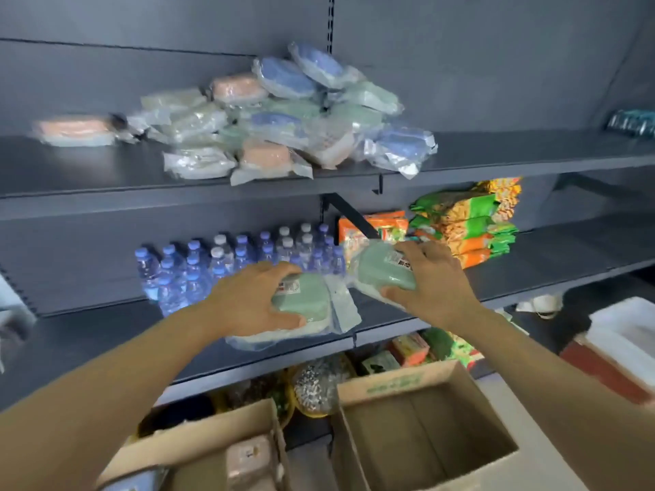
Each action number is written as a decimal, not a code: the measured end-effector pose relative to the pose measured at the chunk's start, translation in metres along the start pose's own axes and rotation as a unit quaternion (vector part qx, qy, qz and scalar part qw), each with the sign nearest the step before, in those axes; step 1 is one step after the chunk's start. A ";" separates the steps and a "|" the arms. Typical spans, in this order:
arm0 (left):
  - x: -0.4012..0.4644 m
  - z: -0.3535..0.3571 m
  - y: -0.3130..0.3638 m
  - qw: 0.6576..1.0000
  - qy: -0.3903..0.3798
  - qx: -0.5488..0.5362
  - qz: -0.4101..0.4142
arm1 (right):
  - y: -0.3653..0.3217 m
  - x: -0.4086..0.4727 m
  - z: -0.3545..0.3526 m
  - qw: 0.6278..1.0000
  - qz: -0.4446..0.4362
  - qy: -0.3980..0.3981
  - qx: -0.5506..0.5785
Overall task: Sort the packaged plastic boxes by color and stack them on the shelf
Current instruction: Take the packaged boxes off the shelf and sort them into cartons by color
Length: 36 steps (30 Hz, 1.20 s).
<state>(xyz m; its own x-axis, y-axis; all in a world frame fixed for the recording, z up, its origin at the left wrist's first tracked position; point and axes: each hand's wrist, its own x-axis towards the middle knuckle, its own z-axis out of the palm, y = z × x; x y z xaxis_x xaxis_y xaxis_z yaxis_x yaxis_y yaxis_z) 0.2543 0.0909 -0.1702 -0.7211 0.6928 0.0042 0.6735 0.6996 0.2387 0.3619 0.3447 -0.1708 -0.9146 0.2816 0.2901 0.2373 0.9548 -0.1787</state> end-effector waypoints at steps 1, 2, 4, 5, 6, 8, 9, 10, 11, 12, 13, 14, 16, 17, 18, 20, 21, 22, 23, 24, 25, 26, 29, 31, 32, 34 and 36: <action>0.008 0.020 0.016 1.000 -0.019 -0.004 -0.002 | 0.023 -0.008 0.009 1.000 0.009 -0.023 -0.003; 0.015 0.040 0.031 0.999 -0.036 -0.010 -0.004 | 0.045 -0.015 0.019 0.999 0.020 -0.046 -0.004; 0.027 0.078 0.055 0.997 -0.072 -0.024 -0.013 | 0.088 -0.030 0.039 0.996 0.036 -0.080 -0.012; 0.032 0.095 0.066 0.995 -0.090 -0.030 -0.016 | 0.106 -0.037 0.049 0.995 0.043 -0.089 -0.015; 0.036 0.112 0.074 0.994 -0.106 -0.034 -0.019 | 0.124 -0.044 0.059 0.994 0.051 -0.099 -0.016; 0.046 0.142 0.088 0.991 -0.128 -0.037 -0.027 | 0.155 -0.058 0.080 0.988 0.077 -0.133 -0.016; 0.051 0.157 0.092 0.989 -0.137 -0.039 -0.031 | 0.169 -0.064 0.090 0.984 0.091 -0.151 -0.018; 0.057 0.172 0.095 0.988 -0.145 -0.043 -0.034 | 0.183 -0.070 0.101 0.980 0.103 -0.168 -0.022; 0.063 0.188 0.095 0.986 -0.157 -0.049 -0.037 | 0.195 -0.074 0.112 0.976 0.113 -0.184 -0.027; 0.068 0.204 0.095 0.983 -0.170 -0.053 -0.041 | 0.207 -0.079 0.123 0.972 0.123 -0.198 -0.031; 0.074 0.220 0.095 0.980 -0.183 -0.057 -0.044 | 0.217 -0.082 0.133 0.968 0.134 -0.208 -0.033; 0.080 0.235 0.094 0.978 -0.195 -0.063 -0.046 | 0.227 -0.085 0.144 0.966 0.142 -0.216 -0.032; 0.091 0.265 0.092 0.973 -0.212 -0.075 -0.048 | 0.244 -0.090 0.166 0.961 0.153 -0.230 -0.034; 0.097 0.279 0.091 0.972 -0.216 -0.078 -0.047 | 0.251 -0.091 0.177 0.958 0.154 -0.237 -0.036; 0.102 0.293 0.090 0.971 -0.220 -0.078 -0.049 | 0.259 -0.092 0.188 0.956 0.153 -0.247 -0.037; 0.113 0.318 0.089 0.969 -0.227 -0.079 -0.057 | 0.272 -0.093 0.211 0.952 0.146 -0.266 -0.028; 0.119 0.331 0.089 0.968 -0.230 -0.077 -0.058 | 0.278 -0.093 0.223 0.952 0.141 -0.270 -0.019; 0.126 0.342 0.089 0.969 -0.229 -0.075 -0.059 | 0.285 -0.093 0.236 0.952 0.135 -0.273 -0.012; 0.133 0.352 0.090 0.970 -0.226 -0.072 -0.058 | 0.291 -0.092 0.249 0.951 0.128 -0.281 -0.009; 0.140 0.363 0.092 0.971 -0.222 -0.070 -0.057 | 0.299 -0.091 0.263 0.949 0.119 -0.292 -0.013; 0.146 0.373 0.094 0.971 -0.220 -0.068 -0.056 | 0.307 -0.090 0.278 0.947 0.111 -0.300 -0.017; 0.153 0.383 0.096 0.972 -0.218 -0.067 -0.057 | 0.315 -0.088 0.293 0.946 0.104 -0.305 -0.021; 0.172 0.419 0.105 0.973 -0.210 -0.066 -0.071 | 0.341 -0.079 0.340 0.946 0.083 -0.312 -0.023; 0.185 0.447 0.110 0.974 -0.203 -0.061 -0.077 | 0.359 -0.072 0.375 0.945 0.068 -0.318 -0.034; 0.191 0.462 0.113 0.974 -0.203 -0.062 -0.084 | 0.369 -0.070 0.393 0.944 0.059 -0.322 -0.037; 0.200 0.493 0.117 0.972 -0.199 -0.073 -0.104 | 0.389 -0.066 0.433 0.945 0.035 -0.323 -0.040; 0.207 0.522 0.122 0.968 -0.196 -0.094 -0.125 | 0.407 -0.064 0.469 0.943 0.011 -0.331 -0.037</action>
<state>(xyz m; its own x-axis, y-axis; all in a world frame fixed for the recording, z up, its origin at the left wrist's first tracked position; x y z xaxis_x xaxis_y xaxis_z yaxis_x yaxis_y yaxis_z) 0.2718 0.4108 -0.6476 -0.7157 0.5455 -0.4363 0.4181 0.8349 0.3580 0.3635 0.6711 -0.7035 -0.9070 0.2043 -0.3683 0.2589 0.9602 -0.1050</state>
